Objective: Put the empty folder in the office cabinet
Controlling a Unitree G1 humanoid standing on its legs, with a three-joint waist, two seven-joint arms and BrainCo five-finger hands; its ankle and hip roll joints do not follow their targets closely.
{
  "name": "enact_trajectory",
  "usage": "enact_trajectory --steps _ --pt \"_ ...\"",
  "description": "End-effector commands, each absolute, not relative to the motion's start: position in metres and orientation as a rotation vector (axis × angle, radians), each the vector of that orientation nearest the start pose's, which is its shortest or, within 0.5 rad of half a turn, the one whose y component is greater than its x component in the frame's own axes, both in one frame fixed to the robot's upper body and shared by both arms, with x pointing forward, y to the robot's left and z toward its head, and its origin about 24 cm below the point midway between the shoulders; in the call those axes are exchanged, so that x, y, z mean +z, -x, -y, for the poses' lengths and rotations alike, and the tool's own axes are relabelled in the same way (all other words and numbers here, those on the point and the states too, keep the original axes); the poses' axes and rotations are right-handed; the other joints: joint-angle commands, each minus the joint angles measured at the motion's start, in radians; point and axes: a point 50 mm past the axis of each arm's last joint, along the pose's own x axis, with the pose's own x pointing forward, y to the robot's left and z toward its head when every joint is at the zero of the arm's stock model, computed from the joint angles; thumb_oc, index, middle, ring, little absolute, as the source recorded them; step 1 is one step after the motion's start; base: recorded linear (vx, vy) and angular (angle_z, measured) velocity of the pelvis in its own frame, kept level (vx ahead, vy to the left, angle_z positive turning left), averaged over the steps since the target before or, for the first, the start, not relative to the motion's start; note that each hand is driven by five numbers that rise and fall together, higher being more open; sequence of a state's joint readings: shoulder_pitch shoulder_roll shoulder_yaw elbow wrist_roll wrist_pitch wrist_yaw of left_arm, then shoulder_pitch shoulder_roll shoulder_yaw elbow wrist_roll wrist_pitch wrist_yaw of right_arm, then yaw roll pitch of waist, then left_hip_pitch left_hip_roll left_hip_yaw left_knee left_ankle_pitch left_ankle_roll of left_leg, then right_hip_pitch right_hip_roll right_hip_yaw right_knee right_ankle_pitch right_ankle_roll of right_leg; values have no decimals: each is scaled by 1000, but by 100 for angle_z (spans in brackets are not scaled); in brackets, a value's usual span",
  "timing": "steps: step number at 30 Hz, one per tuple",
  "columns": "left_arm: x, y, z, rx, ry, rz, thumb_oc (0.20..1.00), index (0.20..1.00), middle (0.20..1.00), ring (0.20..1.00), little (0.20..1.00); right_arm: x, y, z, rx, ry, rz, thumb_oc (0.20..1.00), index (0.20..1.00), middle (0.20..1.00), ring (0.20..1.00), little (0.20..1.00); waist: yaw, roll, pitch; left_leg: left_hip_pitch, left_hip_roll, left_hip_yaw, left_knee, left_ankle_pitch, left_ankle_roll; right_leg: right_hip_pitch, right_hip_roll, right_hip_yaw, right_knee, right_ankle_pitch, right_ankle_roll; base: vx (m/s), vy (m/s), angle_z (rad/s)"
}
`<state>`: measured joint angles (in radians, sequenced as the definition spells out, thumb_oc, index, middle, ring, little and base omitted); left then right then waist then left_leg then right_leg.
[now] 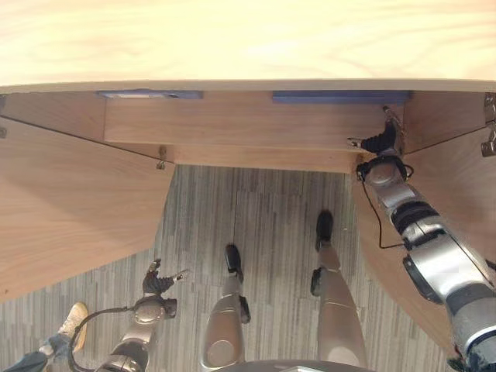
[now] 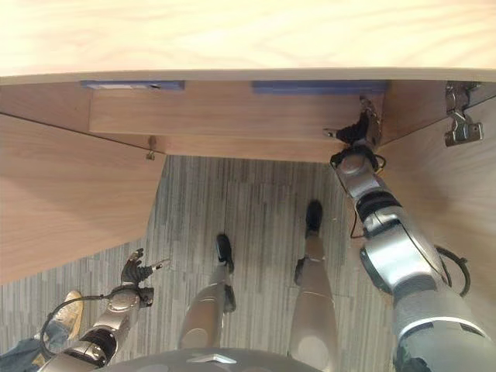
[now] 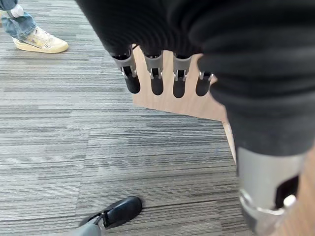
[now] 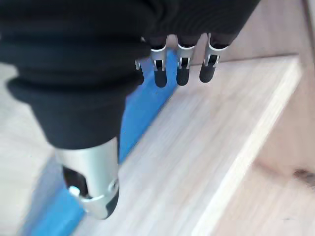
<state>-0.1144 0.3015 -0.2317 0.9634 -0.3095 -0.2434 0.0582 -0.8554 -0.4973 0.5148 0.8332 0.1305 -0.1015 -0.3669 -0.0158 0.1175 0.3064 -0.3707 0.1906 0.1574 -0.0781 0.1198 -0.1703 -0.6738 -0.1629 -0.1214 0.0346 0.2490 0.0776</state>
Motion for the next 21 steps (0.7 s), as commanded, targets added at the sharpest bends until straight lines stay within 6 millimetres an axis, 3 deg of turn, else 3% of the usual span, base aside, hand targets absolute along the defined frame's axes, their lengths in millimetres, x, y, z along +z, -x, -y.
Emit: enact_trajectory --steps 1,4,9,11,12,15,17,18,20,21 --pt "-98 -187 -252 118 -208 -614 1000 1000 1000 1000 1000 136 -359 178 -8 695 370 1000 1000 1000 1000 1000 4 -20 -6 225 2 -7 -7 -131 -31 -39 -40 14 36 -1 106 -21 -12 7" --pt "-97 -181 -259 112 -244 -623 1000 1000 1000 1000 1000 98 -322 181 96 670 317 1000 1000 1000 1000 1000 -18 -47 -16 269 -10 -8 10 -182 -16 6 -58 15 25 13 119 -5 24 2" --pt "-91 -183 -271 116 -295 -604 1000 1000 1000 1000 1000 57 -289 185 195 642 197 1000 1000 1000 1000 1000 -43 -98 -24 366 -49 -11 67 -276 11 100 -97 22 9 38 145 -23 89 -3" --pt "-90 -182 -273 121 -303 -600 1000 1000 1000 1000 1000 51 -282 188 208 662 175 1000 1000 1000 1000 1000 -47 -110 -24 388 -54 -16 75 -290 17 119 -105 27 6 43 149 -23 74 -2" --pt "-89 -182 -277 122 -338 -597 1000 1000 1000 1000 1000 35 -270 192 240 681 120 1000 1000 1000 1000 1000 -56 -131 -34 427 -62 -23 87 -314 23 163 -123 26 -4 55 161 -69 122 1" --pt "-87 -180 -283 127 -366 -592 1000 1000 1000 1000 1000 12 -250 198 247 683 29 1000 1000 1000 1000 1000 -60 -161 -43 481 -77 -34 106 -344 41 230 -152 17 -26 78 178 -68 103 15" --pt "-86 -179 -284 125 -374 -582 1000 1000 1000 1000 1000 7 -244 202 244 690 15 1000 1000 1000 1000 1000 -64 -171 -49 500 -82 -38 106 -354 45 253 -162 15 -38 92 184 -74 85 24" --pt "-84 -178 -282 116 -369 -562 1000 1000 1000 1000 1000 -4 -230 210 190 674 -27 1000 1000 1000 1000 1000 -69 -188 -60 524 -95 -47 113 -366 59 286 -177 12 -54 124 184 -101 118 10" --pt "-81 -178 -281 101 -378 -543 1000 1000 1000 1000 1000 -9 -225 214 151 658 -51 1000 1000 1000 1000 1000 -74 -195 -65 534 -102 -48 116 -372 65 300 -185 11 -62 135 184 -52 85 13" --pt "-76 -178 -277 95 -362 -501 1000 1000 1000 1000 1000 -19 -212 222 62 636 -95 1000 1000 1000 1000 1000 -86 -200 -83 553 -121 -53 115 -379 78 322 -196 14 -77 172 184 -34 113 12"
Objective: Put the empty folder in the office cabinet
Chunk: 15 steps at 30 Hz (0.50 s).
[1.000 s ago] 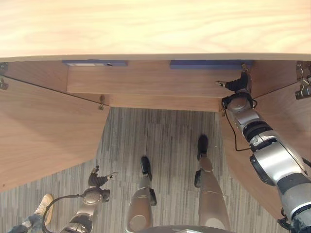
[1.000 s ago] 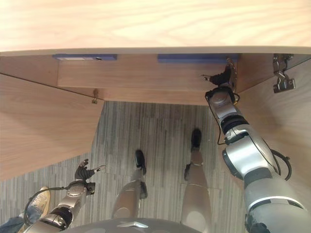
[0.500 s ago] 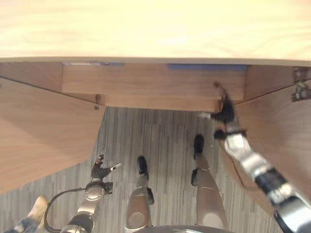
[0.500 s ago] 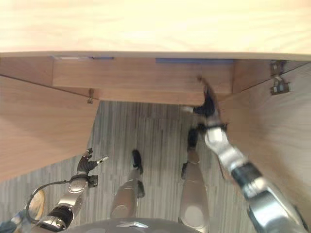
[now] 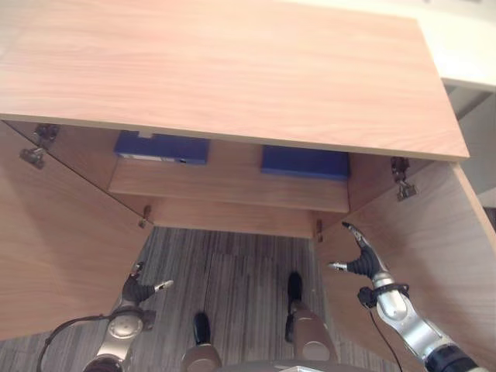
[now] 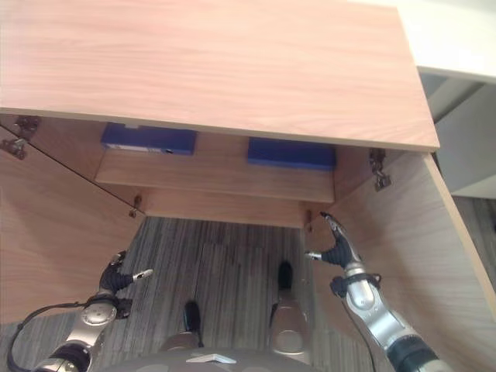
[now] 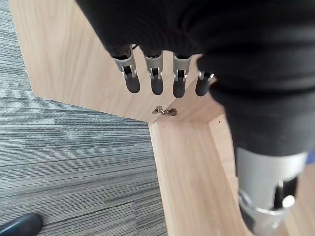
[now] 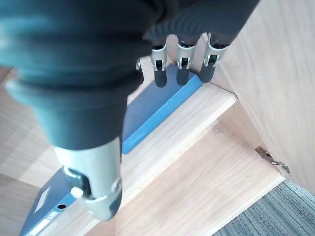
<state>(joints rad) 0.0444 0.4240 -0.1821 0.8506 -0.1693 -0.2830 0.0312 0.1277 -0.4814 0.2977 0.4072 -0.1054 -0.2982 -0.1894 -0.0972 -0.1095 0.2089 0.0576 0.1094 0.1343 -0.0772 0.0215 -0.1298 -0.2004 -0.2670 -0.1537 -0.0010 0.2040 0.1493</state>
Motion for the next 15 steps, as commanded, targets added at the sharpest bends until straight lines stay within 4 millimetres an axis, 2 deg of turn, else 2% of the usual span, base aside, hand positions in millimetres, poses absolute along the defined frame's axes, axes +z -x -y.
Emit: enact_trajectory --steps 1,4,5,9,11,12,15 --pt "-75 -174 -277 94 -365 -494 1000 1000 1000 1000 1000 -22 -205 226 22 631 -105 1000 1000 1000 1000 1000 -9 22 8 138 -49 -31 115 -286 45 -136 -98 43 -54 223 113 -40 163 1" --pt "-79 -166 -272 98 -352 -499 1000 1000 1000 1000 1000 -27 -194 233 -96 648 -111 1000 1000 1000 1000 1000 -27 17 -1 157 -86 -25 116 -287 71 -123 -105 46 -67 266 113 -44 135 -8" --pt "-80 -165 -269 100 -346 -499 1000 1000 1000 1000 1000 -28 -189 236 -141 652 -113 1000 1000 1000 1000 1000 -31 26 -3 166 -91 -18 112 -284 76 -120 -100 42 -72 278 113 -54 147 -17" --pt "-85 -160 -263 76 -341 -511 1000 1000 1000 1000 1000 -41 -179 235 -127 686 -168 1000 1000 1000 1000 1000 -56 38 -15 178 -113 35 32 -208 79 -128 -121 -20 -67 319 113 -66 99 -32" --pt "-85 -162 -259 57 -344 -506 1000 1000 1000 1000 1000 -49 -172 236 -108 708 -205 1000 1000 1000 1000 1000 -67 56 -13 163 -100 67 12 -168 76 -109 -126 -61 -51 292 113 -165 78 -42" --pt "-85 -164 -257 43 -346 -505 1000 1000 1000 1000 1000 -55 -165 241 -118 714 -236 1000 1000 1000 1000 1000 -72 63 -15 152 -101 83 1 -150 80 -95 -126 -62 -12 252 113 -215 122 -37" --pt "-85 -168 -252 8 -351 -498 1000 1000 1000 1000 1000 -77 -139 253 -266 638 -378 1000 1000 1000 1000 1000 -86 84 -42 112 -105 128 -4 -121 97 -41 -97 -16 89 149 113 -186 104 -42"
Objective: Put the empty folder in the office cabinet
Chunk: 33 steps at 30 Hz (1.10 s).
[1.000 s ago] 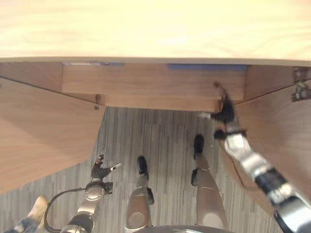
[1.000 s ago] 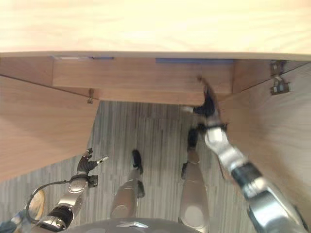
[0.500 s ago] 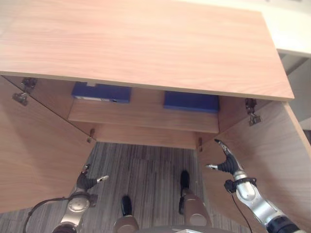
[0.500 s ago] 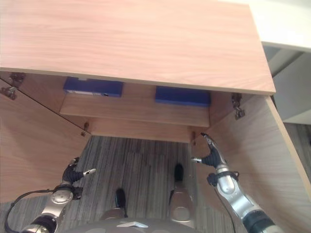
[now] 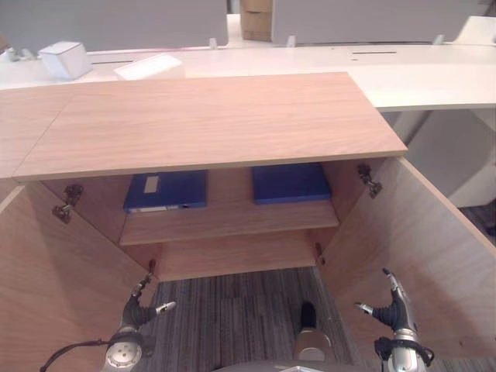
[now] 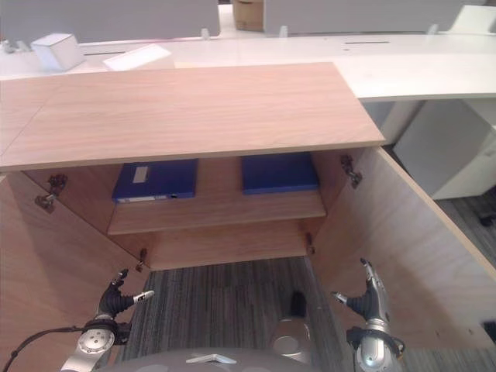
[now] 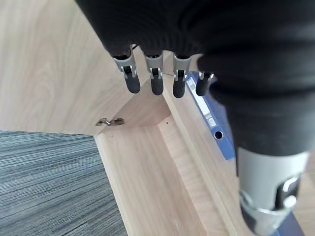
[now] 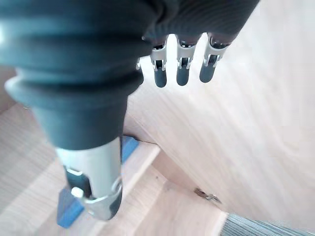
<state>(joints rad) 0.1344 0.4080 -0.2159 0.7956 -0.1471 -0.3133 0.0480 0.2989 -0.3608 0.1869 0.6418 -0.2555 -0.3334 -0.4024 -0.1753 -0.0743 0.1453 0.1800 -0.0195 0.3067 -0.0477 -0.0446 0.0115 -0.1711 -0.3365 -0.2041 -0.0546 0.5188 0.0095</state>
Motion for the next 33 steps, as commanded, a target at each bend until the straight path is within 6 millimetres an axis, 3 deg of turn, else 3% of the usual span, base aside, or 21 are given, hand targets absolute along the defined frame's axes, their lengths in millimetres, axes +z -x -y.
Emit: enact_trajectory --steps 1,2,4,8,12,16,17,20,26,29,30,32,33 --pt "-85 -168 -252 8 -352 -497 1000 1000 1000 1000 1000 -77 -139 253 -266 637 -378 1000 1000 1000 1000 1000 -7 45 19 -14 20 -43 -34 -51 -44 -75 -31 37 144 -164 252 -155 83 -28" --pt "-85 -167 -251 17 -343 -495 1000 1000 1000 1000 1000 -85 -129 257 -335 598 -433 1000 1000 1000 1000 1000 -4 53 6 -30 17 -26 -32 -39 -34 -45 -17 46 170 -206 249 -194 88 -27" --pt "-90 -157 -250 47 -288 -522 1000 1000 1000 1000 1000 -101 -108 268 -559 463 -558 1000 1000 1000 1000 1000 30 79 -36 -74 26 52 -30 -9 -21 46 5 -5 249 -310 224 -224 93 -36" --pt "-98 -142 -251 67 -258 -575 1000 1000 1000 1000 1000 -108 -99 272 -691 397 -607 1000 1000 1000 1000 1000 65 95 -71 -117 41 114 -28 25 -16 114 18 -48 291 -362 211 -132 5 -124" --pt "-105 -130 -252 66 -258 -630 1000 1000 1000 1000 1000 -113 -98 270 -729 360 -641 1000 1000 1000 1000 1000 108 88 -99 -148 48 155 -23 54 -19 176 44 -65 280 -378 212 -108 -57 -59" --pt "-109 -127 -255 76 -254 -664 1000 1000 1000 1000 1000 -110 -114 280 -780 326 -632 1000 1000 1000 1000 1000 158 79 -123 -194 79 194 -16 99 -45 240 86 -97 138 -459 194 -163 -192 -48" --pt "-110 -126 -259 97 -249 -680 1000 1000 1000 1000 1000 -104 -130 286 -767 317 -603 1000 1000 1000 1000 1000 179 78 -130 -216 104 203 -12 131 -63 263 120 -101 67 -509 185 -199 -251 -26" --pt "-109 -131 -263 105 -246 -676 1000 1000 1000 1000 1000 -90 -156 295 -707 290 -525 1000 1000 1000 1000 1000 200 87 -124 -253 149 211 -7 198 -95 282 165 -96 14 -527 161 -205 -236 -25" --pt "-102 -139 -276 102 -265 -673 1000 1000 1000 1000 1000 -57 -193 312 -475 303 -414 1000 1000 1000 1000 1000 241 101 -95 -300 204 180 5 277 -136 322 236 -103 -26 -563 123 -175 -169 -1" --pt "-97 -149 -280 105 -265 -646 1000 1000 1000 1000 1000 -44 -213 312 -378 292 -375 1000 1000 1000 1000 1000 269 90 -65 -352 207 74 48 304 -167 315 238 -107 -24 -562 106 -210 -115 15" --pt "-96 -152 -282 105 -276 -649 1000 1000 1000 1000 1000 -39 -221 306 -301 256 -355 1000 1000 1000 1000 1000 270 70 -59 -350 194 -2 86 259 -161 299 222 -112 -19 -543 103 -194 -79 13" --pt "-96 -152 -282 105 -275 -648 1000 1000 1000 1000 1000 -39 -222 306 -301 256 -355 1000 1000 1000 1000 1000 269 72 -62 -356 196 -3 88 260 -160 294 224 -113 -19 -540 103 -97 -44 1" --pt "-96 -153 -282 104 -281 -649 1000 1000 1000 1000 1000 -38 -228 299 -241 237 -347 1000 1000 1000 1000 1000 267 45 -61 -322 178 -58 135 192 -148 280 202 -119 -11 -521 104 -108 -58 6"
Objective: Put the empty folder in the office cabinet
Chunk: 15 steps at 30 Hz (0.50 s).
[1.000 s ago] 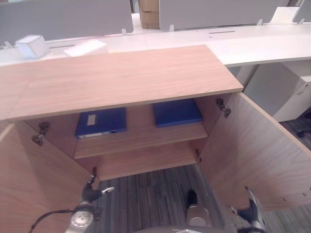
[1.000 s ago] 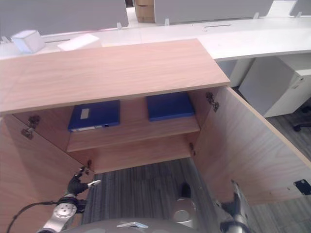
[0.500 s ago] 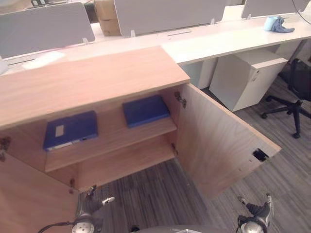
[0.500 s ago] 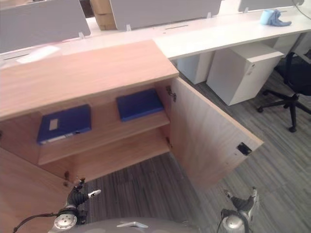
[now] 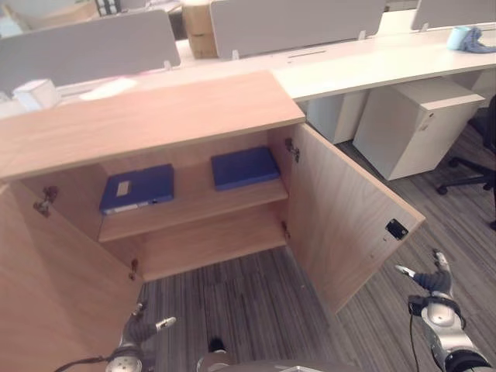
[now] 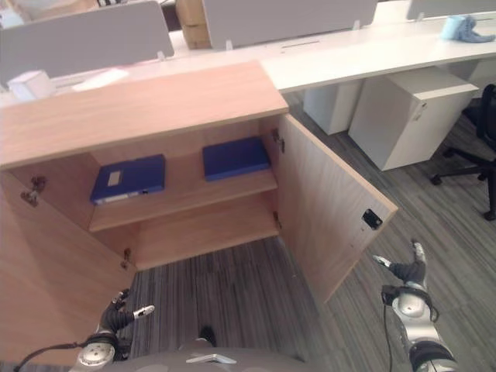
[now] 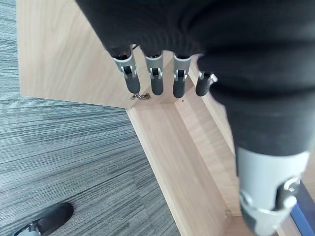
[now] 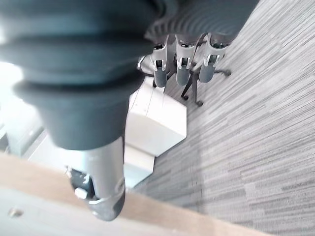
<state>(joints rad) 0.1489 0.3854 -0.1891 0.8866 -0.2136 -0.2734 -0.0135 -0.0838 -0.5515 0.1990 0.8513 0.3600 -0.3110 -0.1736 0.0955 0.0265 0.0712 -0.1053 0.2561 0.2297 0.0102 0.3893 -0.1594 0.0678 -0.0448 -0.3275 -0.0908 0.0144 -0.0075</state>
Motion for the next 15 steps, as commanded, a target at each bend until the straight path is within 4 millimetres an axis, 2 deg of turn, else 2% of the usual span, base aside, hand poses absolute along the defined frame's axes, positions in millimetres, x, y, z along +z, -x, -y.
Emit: enact_trajectory --steps 1,4,9,12,15 --pt "-96 -155 -281 105 -284 -647 1000 1000 1000 1000 1000 -39 -230 294 -215 234 -352 1000 1000 1000 1000 1000 -5 -67 8 -21 -103 -7 97 -274 29 29 -97 3 27 -7 120 -129 -68 8" --pt "-98 -156 -278 103 -294 -648 1000 1000 1000 1000 1000 -44 -234 283 -142 221 -380 1000 1000 1000 1000 1000 1 -78 -10 51 -98 -71 124 -329 32 14 -101 -8 31 -5 115 -45 -9 24" --pt "-100 -152 -271 86 -303 -653 1000 1000 1000 1000 1000 -51 -229 277 -110 192 -409 1000 1000 1000 1000 1000 8 -67 -46 113 -90 -94 35 -333 24 0 -89 -45 29 -2 115 24 40 38" --pt "-102 -143 -272 84 -343 -673 1000 1000 1000 1000 1000 -50 -230 271 -88 155 -389 1000 1000 1000 1000 1000 30 -68 -61 135 -98 -94 -21 -332 17 8 -91 -62 19 7 122 41 71 30" --pt "-105 -131 -276 114 -351 -704 1000 1000 1000 1000 1000 -35 -243 238 70 104 -291 1000 1000 1000 1000 1000 53 -80 -58 149 -106 -92 -48 -330 16 11 -100 -70 19 20 130 18 85 1"
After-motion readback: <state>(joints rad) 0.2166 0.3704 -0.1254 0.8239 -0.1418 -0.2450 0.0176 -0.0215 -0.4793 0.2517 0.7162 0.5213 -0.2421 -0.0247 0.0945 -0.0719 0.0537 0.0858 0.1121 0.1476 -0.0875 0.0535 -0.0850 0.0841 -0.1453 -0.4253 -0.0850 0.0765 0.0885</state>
